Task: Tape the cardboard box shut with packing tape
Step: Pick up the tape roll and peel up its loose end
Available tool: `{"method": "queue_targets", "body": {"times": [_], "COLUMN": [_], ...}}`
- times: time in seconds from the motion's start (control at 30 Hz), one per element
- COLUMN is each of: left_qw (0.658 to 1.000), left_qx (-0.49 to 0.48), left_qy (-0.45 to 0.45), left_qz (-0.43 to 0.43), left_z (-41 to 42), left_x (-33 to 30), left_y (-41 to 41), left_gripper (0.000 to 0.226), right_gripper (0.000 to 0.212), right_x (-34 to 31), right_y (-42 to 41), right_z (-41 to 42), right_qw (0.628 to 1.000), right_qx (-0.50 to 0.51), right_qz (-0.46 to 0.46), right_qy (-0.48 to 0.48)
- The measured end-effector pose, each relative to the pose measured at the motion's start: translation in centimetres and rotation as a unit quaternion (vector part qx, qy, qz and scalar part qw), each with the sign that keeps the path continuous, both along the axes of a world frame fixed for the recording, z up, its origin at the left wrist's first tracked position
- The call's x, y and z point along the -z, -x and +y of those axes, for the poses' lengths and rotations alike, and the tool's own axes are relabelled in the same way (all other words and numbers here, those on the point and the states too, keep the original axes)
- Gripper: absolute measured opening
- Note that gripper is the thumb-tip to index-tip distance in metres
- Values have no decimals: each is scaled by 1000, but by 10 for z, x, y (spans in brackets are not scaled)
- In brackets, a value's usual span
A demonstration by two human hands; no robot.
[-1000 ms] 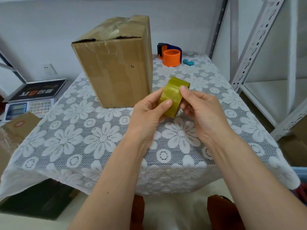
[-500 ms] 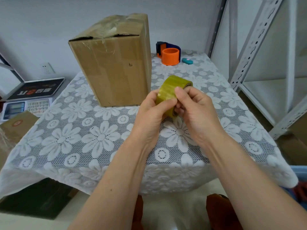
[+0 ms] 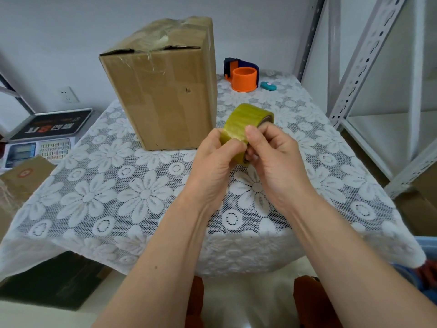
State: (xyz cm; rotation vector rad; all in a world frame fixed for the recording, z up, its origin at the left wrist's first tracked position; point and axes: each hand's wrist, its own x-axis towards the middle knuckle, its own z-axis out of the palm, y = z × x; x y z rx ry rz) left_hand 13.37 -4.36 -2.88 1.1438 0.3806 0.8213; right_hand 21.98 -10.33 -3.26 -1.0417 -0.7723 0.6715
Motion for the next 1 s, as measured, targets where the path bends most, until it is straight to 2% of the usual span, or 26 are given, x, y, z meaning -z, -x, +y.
{"method": "queue_targets", "body": {"times": [0.5, 0.6, 0.77, 1.0], "left_qw": [999, 998, 998, 996], "left_qx": [-3, 45, 51, 85], "left_qy": [14, 6, 8, 9], "left_qz": [-38, -32, -20, -32], "left_z": [1, 3, 7, 8], "left_x": [5, 2, 6, 2], "left_y": [-3, 2, 3, 7], "left_gripper": [26, 19, 19, 21], "right_gripper": [30, 32, 28, 27], "right_x": [-2, -1, 0, -2], "right_y": [3, 4, 2, 1], "right_z": [-1, -1, -1, -3], "right_qw": [998, 999, 1000, 1000], "right_qx": [40, 31, 17, 9], "right_qz": [-48, -27, 20, 26], "right_qy": [18, 10, -3, 2]}}
